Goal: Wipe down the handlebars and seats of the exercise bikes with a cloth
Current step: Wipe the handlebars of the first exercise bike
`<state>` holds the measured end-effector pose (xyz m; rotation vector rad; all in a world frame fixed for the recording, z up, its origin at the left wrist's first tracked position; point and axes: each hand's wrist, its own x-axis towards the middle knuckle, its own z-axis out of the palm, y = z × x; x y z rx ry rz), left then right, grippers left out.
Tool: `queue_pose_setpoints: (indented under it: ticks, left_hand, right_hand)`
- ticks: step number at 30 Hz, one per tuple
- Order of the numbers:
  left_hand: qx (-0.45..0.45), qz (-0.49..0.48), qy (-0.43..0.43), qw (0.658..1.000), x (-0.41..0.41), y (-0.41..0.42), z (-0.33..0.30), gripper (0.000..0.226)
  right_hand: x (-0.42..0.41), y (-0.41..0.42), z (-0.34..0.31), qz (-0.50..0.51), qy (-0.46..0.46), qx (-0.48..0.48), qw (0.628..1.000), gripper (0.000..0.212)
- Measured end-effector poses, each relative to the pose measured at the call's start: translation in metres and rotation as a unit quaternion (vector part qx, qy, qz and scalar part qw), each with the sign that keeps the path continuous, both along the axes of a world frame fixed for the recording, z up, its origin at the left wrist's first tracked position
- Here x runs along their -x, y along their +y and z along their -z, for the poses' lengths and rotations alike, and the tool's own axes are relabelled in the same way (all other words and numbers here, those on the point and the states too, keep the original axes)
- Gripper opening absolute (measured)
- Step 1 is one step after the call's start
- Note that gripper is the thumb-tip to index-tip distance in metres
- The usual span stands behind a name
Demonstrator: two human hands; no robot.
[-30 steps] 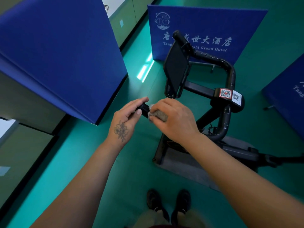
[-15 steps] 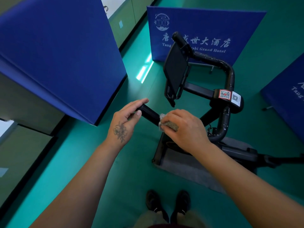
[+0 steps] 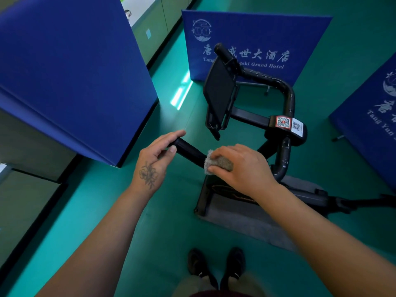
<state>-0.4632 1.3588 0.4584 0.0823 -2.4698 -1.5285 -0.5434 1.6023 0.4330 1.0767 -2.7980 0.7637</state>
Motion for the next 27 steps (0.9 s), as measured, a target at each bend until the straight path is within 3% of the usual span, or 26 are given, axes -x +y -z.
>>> queue_pose_setpoints:
  ticks: [5,11,14,27]
  left_hand:
    - [-0.009,-0.003,0.005,1.0,0.0,0.0,0.002,0.036]
    - [-0.014,-0.002,0.008,1.0,0.0,0.001,0.003,0.036]
    - [-0.013,0.0,0.007,1.0,-0.001,0.0,0.002,0.036]
    - [-0.026,-0.013,0.021,0.999,0.0,0.003,0.007,0.034]
  right_hand:
    - [0.004,0.02,-0.007,-0.011,-0.02,-0.044,0.999,0.032]
    - [0.001,-0.004,-0.018,-0.014,-0.032,-0.001,0.999,0.031]
    - [0.001,-0.011,-0.019,-0.021,-0.006,-0.025,0.999,0.029]
    - [0.0,0.04,-0.016,0.018,-0.048,-0.092,0.994,0.034]
